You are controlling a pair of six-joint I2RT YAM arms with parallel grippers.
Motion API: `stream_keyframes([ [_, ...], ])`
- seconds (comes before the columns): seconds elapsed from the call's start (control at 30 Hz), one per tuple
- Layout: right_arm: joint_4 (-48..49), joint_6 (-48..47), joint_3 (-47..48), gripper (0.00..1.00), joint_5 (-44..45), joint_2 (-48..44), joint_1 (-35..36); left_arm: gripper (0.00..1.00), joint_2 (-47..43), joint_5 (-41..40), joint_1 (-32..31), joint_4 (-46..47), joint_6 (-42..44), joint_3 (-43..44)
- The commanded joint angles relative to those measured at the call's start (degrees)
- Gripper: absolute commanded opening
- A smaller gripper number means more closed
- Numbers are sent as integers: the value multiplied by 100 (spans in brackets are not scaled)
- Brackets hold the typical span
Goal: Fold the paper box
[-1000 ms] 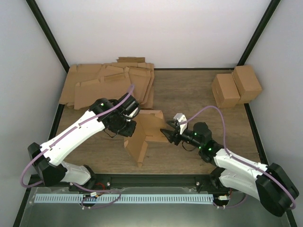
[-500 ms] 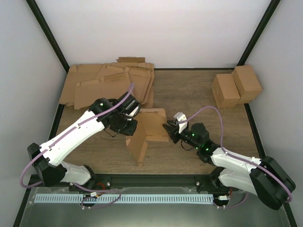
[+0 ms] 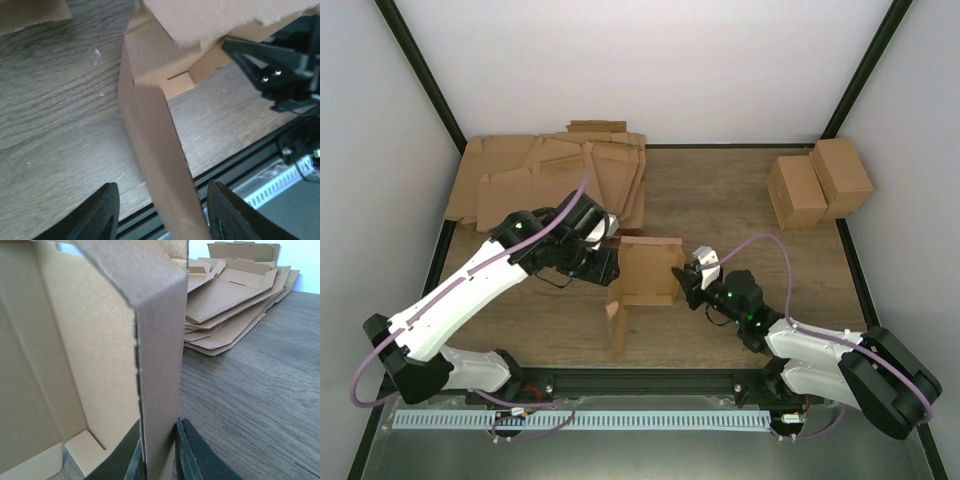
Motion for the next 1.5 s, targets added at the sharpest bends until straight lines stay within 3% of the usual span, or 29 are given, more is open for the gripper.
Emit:
stream_keyframes([
  [0.0, 374, -86, -111, 15, 108, 3, 49, 62, -300, 318, 14, 472, -93, 238],
  [0.07, 511, -91, -199, 15, 100, -43, 52, 77, -420, 271, 30, 612, -201, 304],
  [0.17, 587, -110, -303, 14, 103, -99, 51, 90, -666, 203, 117, 893, -396, 334],
  [0.3, 605, -97, -359, 14, 93, -156, 58, 96, -878, 373, 502, 1186, -416, 315],
  [0.47, 648, -77, -381, 14, 65, -171, 60, 96, -838, 1124, 1022, 1772, -236, 19],
  [0.67, 627, -65, -391, 14, 24, -192, 81, 96, -670, 1690, 1191, 2818, -79, -580],
  [0.9, 433, -29, -366, 16, 2, -315, 86, 82, -217, 2544, 1170, 3112, 167, -860],
  [1.07, 213, -1, -234, 22, -40, -382, 86, 81, -489, 2895, 1074, 3376, 219, -1443],
  [1.23, -216, 66, -39, 35, -83, -597, 86, 80, -754, 3063, 1011, 4036, -239, -2254],
  [1.47, -992, 202, 124, 50, -59, -1165, 90, 87, -1043, 2781, 984, 4199, -339, -2296],
])
